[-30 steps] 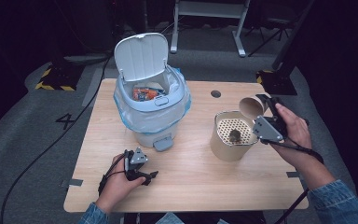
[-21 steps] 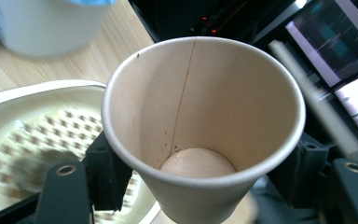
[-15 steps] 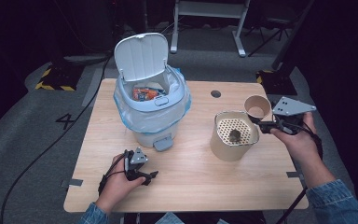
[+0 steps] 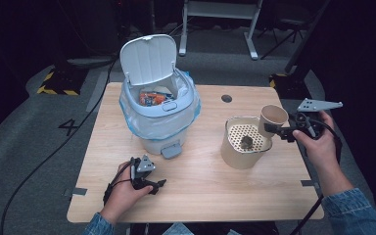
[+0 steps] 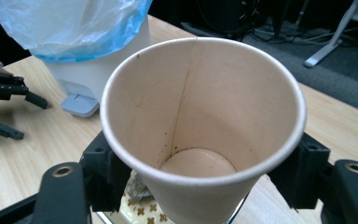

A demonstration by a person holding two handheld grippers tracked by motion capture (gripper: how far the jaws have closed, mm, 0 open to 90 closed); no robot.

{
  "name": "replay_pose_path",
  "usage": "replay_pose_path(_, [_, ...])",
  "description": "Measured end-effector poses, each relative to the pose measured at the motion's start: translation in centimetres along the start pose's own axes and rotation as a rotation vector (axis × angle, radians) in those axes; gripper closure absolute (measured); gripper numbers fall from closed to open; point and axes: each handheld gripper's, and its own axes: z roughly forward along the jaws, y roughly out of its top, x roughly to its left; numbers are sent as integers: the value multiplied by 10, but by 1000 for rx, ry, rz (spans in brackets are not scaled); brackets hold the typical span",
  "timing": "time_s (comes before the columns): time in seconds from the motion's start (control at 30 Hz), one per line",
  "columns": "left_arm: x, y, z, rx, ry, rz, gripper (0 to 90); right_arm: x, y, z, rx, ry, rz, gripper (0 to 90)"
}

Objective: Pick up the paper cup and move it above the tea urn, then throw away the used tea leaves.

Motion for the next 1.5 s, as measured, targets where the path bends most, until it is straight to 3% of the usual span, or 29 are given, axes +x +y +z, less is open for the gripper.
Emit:
replay_pose_path(0.33, [1, 1, 1, -1, -1, -1, 199, 3, 0, 3, -8, 9, -10, 302])
replay_pose_path(0.53, [1, 1, 1, -1, -1, -1, 200, 2, 15, 6, -39, 18, -31, 294])
replay_pose_path(1.0, [6, -8, -8, -2, -12, 8, 223, 9, 65, 31, -71, 65, -73, 288])
replay_pose_path(1.1, [6, -8, -8, -4, -9, 4, 222, 15, 85, 42, -70, 84, -101, 287])
replay_pose_path(1.4, [6, -7, -7, -3, -6, 6, 215, 28, 122, 58, -105, 103, -128, 286])
replay_pose_path(1.5, [6, -7, -7, -5, -4, 6, 215, 35, 139, 68, -112, 109, -164, 284])
